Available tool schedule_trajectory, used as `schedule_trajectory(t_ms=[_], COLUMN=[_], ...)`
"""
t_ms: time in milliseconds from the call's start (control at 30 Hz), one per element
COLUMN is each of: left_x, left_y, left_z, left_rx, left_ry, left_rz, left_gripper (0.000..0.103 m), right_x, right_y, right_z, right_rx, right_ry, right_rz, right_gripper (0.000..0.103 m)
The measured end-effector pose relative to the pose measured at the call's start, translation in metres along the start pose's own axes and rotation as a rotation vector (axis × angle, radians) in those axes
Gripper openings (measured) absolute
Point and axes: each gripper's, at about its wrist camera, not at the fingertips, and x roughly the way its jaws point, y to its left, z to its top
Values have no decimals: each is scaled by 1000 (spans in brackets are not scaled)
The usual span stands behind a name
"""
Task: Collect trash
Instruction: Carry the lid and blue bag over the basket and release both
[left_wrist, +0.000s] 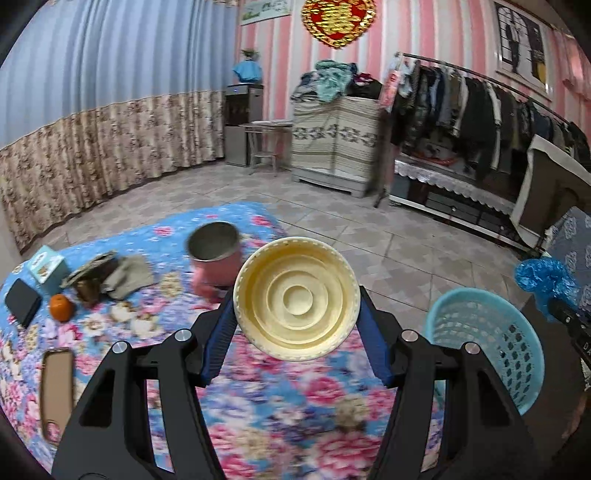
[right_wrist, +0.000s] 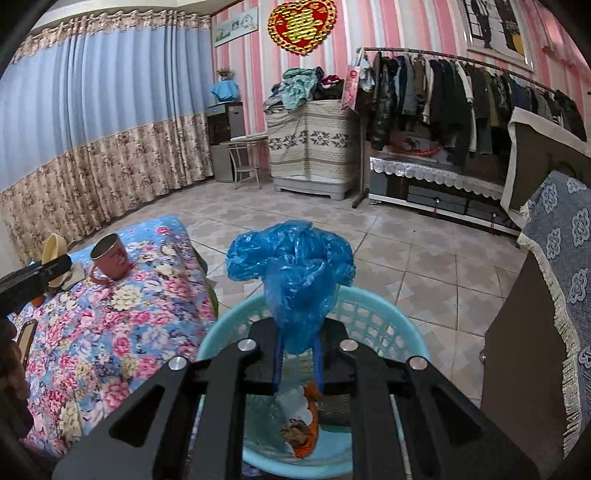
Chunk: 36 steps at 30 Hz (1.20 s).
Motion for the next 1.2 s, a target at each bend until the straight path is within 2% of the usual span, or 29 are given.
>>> schedule_trajectory(t_ms=[233, 700, 1200], left_x=[16, 36, 58], left_y=[-47, -103, -159], left_z=[-12, -29, -34], left_rx=[64, 133, 214], left_ry=[20, 56, 77], left_rz=[-27, -113, -261], left_gripper=[61, 61, 61], right_x=[5, 17, 16], right_y=[-25, -50, -72], right_z=[-5, -17, -24], right_rx=[20, 58, 86], right_ry=[13, 45, 72], right_rz=[-20, -32, -89], right_gripper=[13, 13, 13])
